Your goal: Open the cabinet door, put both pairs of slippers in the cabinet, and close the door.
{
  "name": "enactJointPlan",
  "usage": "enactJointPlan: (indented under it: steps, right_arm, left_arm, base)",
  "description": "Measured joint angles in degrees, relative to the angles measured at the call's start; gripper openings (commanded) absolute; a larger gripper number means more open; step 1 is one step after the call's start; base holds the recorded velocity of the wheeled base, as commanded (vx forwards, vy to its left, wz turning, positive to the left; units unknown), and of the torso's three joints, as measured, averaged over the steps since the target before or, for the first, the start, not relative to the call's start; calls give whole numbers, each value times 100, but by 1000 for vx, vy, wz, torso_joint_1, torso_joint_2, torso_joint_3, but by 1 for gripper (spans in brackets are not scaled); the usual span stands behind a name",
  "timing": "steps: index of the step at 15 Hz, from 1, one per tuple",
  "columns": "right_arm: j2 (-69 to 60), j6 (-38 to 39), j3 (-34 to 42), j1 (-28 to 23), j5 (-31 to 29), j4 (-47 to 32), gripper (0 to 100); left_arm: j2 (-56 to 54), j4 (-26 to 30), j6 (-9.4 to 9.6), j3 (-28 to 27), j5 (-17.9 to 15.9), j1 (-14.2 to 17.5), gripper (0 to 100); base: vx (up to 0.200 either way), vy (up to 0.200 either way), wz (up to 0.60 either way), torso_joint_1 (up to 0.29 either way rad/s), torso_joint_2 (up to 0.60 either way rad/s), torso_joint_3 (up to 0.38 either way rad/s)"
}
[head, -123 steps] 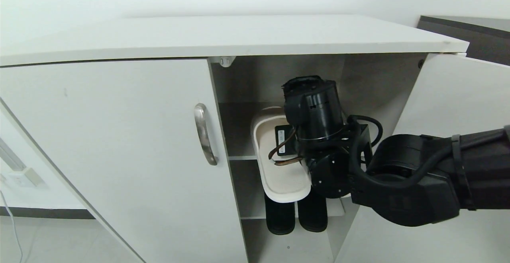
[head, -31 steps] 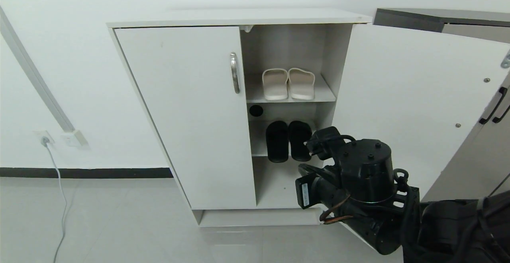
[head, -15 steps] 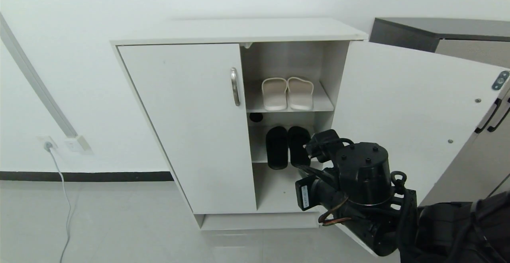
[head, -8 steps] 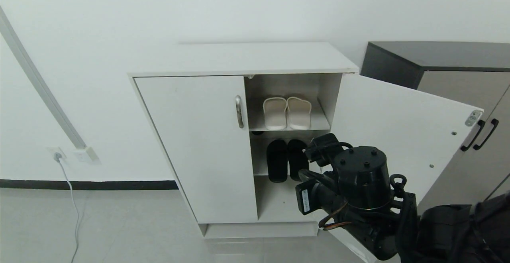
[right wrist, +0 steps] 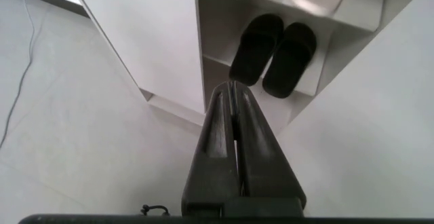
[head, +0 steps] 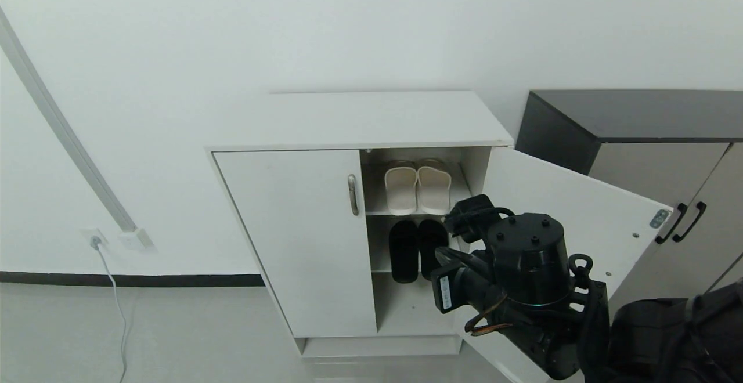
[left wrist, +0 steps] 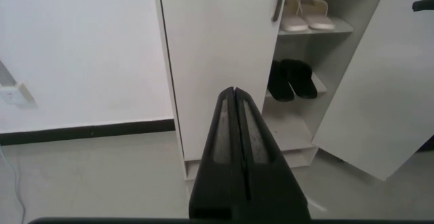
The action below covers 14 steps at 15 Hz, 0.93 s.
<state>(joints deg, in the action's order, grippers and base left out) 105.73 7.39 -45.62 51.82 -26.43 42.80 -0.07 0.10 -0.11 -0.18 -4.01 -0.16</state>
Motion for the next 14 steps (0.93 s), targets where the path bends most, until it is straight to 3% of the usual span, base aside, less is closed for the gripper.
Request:
enactJointPlan:
  steps: [14]
  right_arm:
    - [-101,-4,138,-37,21,44,0]
  left_arm:
    - [0,-2,-2,0,-1,0,0]
  base:
    - [0,0,0,235,-549,-316]
